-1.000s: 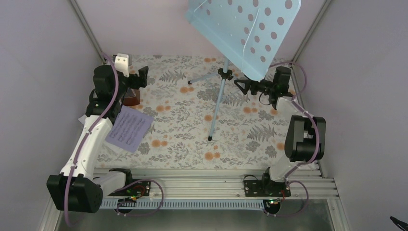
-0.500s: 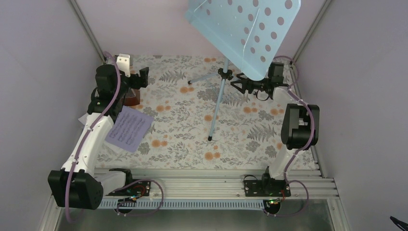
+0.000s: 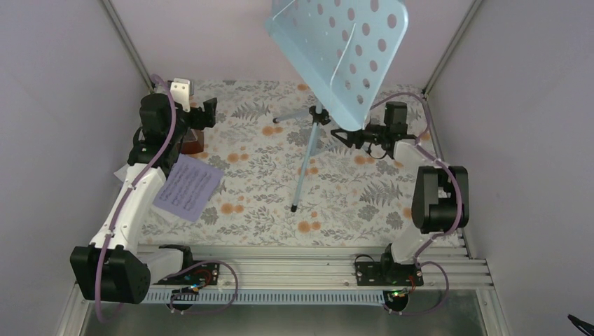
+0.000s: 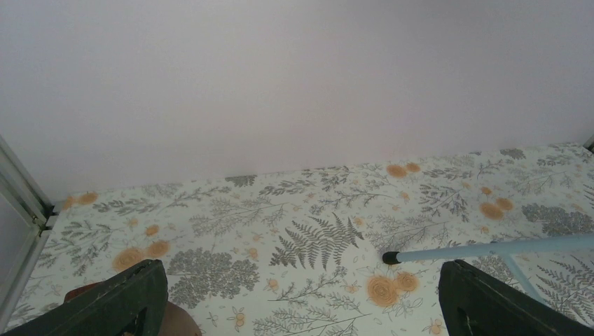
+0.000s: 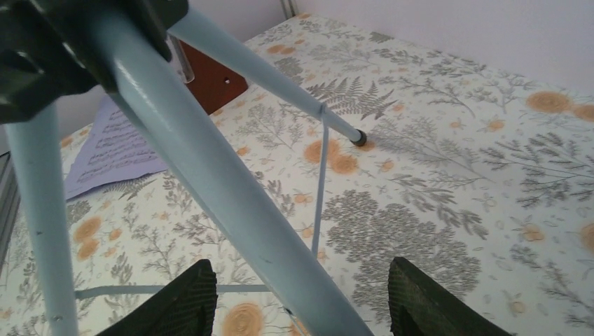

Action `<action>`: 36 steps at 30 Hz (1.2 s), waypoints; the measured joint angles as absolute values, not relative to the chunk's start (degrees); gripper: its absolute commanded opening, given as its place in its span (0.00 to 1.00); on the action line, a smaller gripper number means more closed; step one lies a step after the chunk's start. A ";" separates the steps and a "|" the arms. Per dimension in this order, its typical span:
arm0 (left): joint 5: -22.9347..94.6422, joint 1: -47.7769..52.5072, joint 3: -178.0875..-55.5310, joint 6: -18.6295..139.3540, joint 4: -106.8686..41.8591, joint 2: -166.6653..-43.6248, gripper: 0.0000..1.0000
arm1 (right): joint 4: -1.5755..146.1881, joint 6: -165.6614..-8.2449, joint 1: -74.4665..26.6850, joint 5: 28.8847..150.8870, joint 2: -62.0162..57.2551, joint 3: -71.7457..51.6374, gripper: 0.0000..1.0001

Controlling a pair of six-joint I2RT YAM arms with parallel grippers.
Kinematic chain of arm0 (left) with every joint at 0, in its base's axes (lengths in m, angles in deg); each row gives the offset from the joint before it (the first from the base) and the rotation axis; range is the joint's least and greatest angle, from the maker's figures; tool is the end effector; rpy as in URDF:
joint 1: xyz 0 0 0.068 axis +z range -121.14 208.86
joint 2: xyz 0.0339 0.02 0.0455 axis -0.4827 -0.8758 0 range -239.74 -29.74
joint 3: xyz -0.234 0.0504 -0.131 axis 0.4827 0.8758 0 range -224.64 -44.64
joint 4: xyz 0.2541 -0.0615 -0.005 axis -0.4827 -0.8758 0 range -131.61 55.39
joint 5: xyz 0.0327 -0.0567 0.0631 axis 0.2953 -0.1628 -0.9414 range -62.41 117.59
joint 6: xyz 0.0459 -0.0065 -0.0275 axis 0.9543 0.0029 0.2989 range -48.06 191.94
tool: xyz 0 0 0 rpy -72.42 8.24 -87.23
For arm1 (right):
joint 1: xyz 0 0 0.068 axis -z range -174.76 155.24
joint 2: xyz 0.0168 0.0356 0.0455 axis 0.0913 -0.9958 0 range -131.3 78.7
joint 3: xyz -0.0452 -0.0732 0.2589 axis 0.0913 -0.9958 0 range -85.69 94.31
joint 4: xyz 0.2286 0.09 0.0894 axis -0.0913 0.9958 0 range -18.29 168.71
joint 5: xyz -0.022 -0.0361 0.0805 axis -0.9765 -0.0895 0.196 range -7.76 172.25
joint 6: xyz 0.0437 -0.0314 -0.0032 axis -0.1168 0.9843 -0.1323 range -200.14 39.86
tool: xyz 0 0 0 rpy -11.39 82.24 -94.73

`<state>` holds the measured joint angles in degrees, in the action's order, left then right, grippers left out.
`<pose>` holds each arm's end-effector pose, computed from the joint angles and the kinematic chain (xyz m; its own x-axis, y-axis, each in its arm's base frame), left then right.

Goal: Pack up the instrument practice props

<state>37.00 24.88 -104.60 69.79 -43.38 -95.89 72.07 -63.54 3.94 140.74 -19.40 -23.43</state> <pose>0.2677 -0.0245 0.3601 -0.2659 -0.0187 -0.9638 0.2162 0.9732 -0.0785 0.3649 0.0386 0.2254 -0.3660 -0.1576 -0.9172 -0.8391 0.4820 0.2521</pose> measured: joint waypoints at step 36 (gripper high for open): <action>44.28 24.85 -104.58 69.79 -42.99 -97.18 0.94 | 58.85 -62.95 -10.93 126.14 -8.37 -37.00 0.04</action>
<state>44.28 24.85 -104.58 69.79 -42.99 -97.18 58.85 -62.95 -10.93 126.14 -8.37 -37.00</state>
